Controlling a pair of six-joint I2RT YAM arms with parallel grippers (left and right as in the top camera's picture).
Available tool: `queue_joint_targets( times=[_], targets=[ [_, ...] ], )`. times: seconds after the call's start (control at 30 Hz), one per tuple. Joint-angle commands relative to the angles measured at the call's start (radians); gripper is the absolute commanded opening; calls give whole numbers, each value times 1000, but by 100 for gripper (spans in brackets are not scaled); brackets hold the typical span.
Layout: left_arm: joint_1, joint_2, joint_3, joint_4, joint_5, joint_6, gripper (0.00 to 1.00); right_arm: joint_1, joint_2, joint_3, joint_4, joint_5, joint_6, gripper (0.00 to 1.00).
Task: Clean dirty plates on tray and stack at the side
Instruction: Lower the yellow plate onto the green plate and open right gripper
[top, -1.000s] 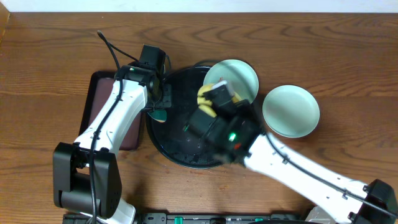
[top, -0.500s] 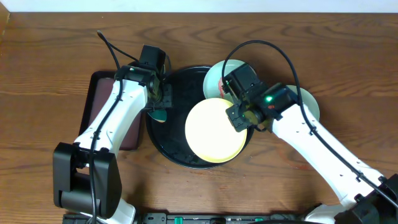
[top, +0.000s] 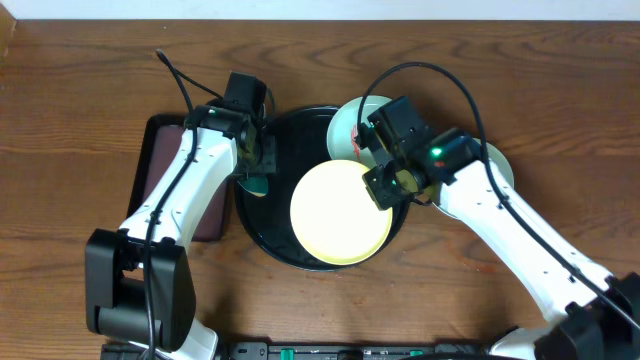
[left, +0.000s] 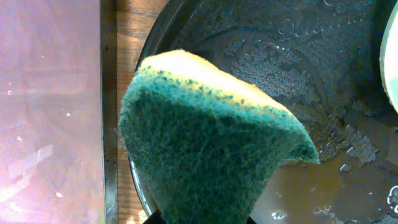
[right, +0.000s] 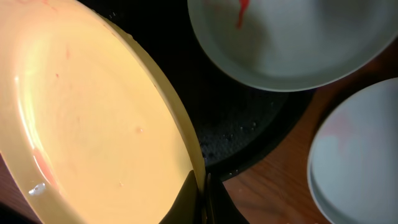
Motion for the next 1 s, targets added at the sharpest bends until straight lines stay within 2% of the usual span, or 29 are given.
queue_joint_targets(
  times=[0.0, 0.23, 0.5, 0.7, 0.97],
  targets=[
    [3, 11, -10, 0, -8, -17, 8, -17, 44, 4, 3, -12, 85, 1],
    [3, 11, -10, 1, -8, -17, 8, -181, 36, 4, -3, -14, 226, 1],
    [3, 11, -10, 1, -8, -17, 8, -527, 33, -1, -34, -10, 186, 1],
    [3, 11, -10, 1, -8, -17, 8, -728, 35, -34, -24, 15, 158, 1],
    [3, 11, -10, 2, -8, -17, 8, -803, 37, -149, 106, 47, 159, 1]
  ],
)
